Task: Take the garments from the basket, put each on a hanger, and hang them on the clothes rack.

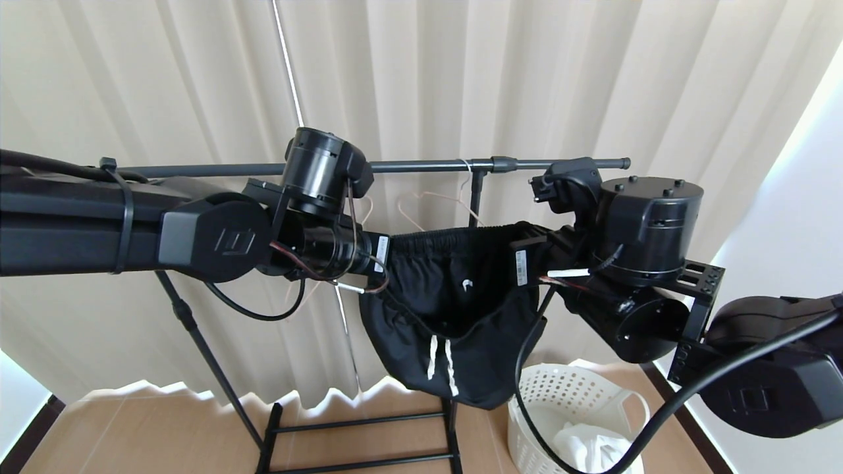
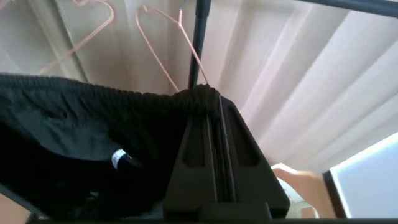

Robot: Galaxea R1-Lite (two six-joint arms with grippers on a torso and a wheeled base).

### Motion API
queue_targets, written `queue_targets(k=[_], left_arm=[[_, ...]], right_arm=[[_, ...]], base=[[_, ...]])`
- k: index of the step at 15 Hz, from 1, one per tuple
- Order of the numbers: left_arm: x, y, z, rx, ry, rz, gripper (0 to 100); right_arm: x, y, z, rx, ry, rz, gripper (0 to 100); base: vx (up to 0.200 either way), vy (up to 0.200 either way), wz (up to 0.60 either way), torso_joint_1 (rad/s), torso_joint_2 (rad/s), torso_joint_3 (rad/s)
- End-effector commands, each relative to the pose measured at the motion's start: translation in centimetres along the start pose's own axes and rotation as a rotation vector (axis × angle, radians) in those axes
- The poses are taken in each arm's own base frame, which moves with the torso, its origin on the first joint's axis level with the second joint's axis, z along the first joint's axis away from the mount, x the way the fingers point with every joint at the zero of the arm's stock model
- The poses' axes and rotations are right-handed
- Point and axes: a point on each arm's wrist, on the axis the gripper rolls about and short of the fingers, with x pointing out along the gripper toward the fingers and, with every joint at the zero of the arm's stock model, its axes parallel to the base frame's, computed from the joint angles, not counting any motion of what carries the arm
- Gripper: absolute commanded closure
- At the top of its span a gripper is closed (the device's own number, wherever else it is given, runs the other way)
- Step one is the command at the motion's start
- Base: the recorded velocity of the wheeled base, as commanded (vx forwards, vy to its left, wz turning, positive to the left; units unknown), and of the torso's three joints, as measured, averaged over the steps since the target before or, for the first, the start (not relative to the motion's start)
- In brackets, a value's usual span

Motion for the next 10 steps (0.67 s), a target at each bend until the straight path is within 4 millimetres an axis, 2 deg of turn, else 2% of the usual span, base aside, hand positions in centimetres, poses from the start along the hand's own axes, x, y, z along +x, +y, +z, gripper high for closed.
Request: queue_targets(k=[1, 10], left_arm=[[0.75, -0.25, 0.04, 0.001, 0.004, -0.001, 100], [0.95, 0.25, -0.36, -0.007, 0.020, 0.013, 100]], right_arm=[[-0.07, 0.41, -0.66, -0.014, 0.014, 0.003, 100], [0.15, 0.45, -1.02, -0.019, 0.024, 0.002, 100]], base=[[0.000, 0.000, 0.00, 0.000, 0.00, 0.000], [0.000, 0.000, 0.00, 0.000, 0.00, 0.000]])
